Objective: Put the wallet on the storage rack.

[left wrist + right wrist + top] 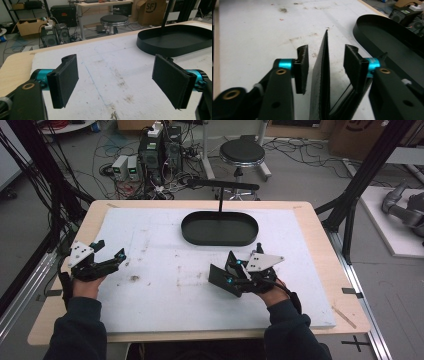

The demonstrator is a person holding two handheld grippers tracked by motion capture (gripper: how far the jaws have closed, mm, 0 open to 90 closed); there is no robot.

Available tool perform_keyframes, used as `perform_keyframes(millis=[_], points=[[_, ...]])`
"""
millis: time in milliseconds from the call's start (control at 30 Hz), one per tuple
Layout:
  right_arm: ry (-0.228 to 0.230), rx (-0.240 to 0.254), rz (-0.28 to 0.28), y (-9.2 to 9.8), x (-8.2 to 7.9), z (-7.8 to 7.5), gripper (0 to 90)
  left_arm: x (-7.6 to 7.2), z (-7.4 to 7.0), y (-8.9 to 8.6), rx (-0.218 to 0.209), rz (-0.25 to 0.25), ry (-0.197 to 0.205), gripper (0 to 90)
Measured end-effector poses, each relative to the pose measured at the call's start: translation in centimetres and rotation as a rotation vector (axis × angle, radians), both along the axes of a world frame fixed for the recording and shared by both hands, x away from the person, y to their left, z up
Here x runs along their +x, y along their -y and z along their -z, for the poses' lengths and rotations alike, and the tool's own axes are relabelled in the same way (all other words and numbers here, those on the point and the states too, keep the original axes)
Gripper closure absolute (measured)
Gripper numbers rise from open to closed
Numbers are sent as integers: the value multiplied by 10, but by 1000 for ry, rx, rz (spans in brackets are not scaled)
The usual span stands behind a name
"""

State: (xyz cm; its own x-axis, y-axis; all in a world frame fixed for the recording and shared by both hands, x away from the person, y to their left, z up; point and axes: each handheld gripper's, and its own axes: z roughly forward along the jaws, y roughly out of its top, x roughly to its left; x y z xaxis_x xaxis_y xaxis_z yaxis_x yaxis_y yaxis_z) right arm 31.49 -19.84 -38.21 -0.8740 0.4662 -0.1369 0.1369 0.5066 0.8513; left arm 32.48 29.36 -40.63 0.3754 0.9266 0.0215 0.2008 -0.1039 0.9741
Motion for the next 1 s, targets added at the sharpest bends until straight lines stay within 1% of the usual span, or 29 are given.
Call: perform_keyframes(millis=[33, 67, 100, 167, 200, 233, 300, 333, 367, 400, 467, 500, 533, 567, 600, 633, 700, 733, 767, 800, 833, 867, 900, 933, 967, 1000], points=[[10, 3, 9, 0, 0, 0, 479, 0, 0, 0, -1, -1, 0, 209], [24, 7, 28, 0, -1, 0, 418, 0, 0, 0, -4, -2, 1, 209], [50, 2, 50, 1, -1, -1, 354, 0, 0, 0, -6, -2, 1, 209], [72, 8, 104, 3, -3, -1, 252, 0, 0, 0, -8, -3, 2, 209], [75, 7, 130, 4, -4, 1, 216, 0, 0, -1, -7, -4, 2, 209], [74, 7, 146, 5, -5, 2, 199, 0, 0, -1, -6, -5, 0, 209], [53, 2, 178, 7, -7, 8, 199, 0, 1, -1, -6, -5, 0, 209], [53, 2, 178, 7, -7, 8, 199, 0, 1, -1, -6, -5, 0, 209], [49, -4, 186, 7, -8, 11, 199, 0, 1, -1, -5, -5, -1, 209], [23, -6, 203, 7, -7, 18, 199, 0, 1, 0, -3, -2, -1, 209], [-26, -7, 234, 6, -3, 26, 200, 0, 1, 0, 1, 0, -3, 209], [-55, -9, 238, 5, 0, 30, 205, 0, 1, 1, -2, 1, -2, 209], [-55, -9, 238, 5, 0, 30, 205, 0, 1, 1, -2, 1, -2, 209], [-117, -4, 230, 6, 3, 37, 342, 0, 1, 1, -2, 1, -2, 209], [-140, 13, 214, 7, 3, 38, 441, 0, 1, 0, 1, 0, -3, 209], [-140, 17, 213, 8, 3, 37, 513, 0, 1, 0, -4, -2, -3, 209], [-117, 40, 208, 11, 1, 33, 647, 0, 1, 0, -4, -3, -5, 209], [-117, 40, 208, 11, 1, 33, 647, 0, 1, 0, -4, -3, -5, 209], [-101, 69, 200, 14, 2, 29, 732, 0, 1, 0, -4, -2, -6, 209], [-101, 69, 200, 14, 2, 29, 732, 0, 2, 0, -1, 0, -8, 209], [-101, 69, 196, 15, 2, 28, 752, 0, 2, 0, -1, 2, -8, 209], [-87, 53, 201, 14, 4, 24, 763, 0, 2, 1, 0, 2, -6, 209], [-88, 50, 202, 14, 6, 22, 764, 0, 1, 0, 1, 3, -7, 210], [-80, 53, 200, 14, 8, 19, 765, 0, 1, 0, 1, 3, -7, 210], [-80, 53, 200, 14, 8, 19, 765, 0, 1, 0, 1, 2, -7, 210], [-64, 64, 203, 14, 12, 10, 765, 0, 1, 0, 0, 2, -7, 210]])
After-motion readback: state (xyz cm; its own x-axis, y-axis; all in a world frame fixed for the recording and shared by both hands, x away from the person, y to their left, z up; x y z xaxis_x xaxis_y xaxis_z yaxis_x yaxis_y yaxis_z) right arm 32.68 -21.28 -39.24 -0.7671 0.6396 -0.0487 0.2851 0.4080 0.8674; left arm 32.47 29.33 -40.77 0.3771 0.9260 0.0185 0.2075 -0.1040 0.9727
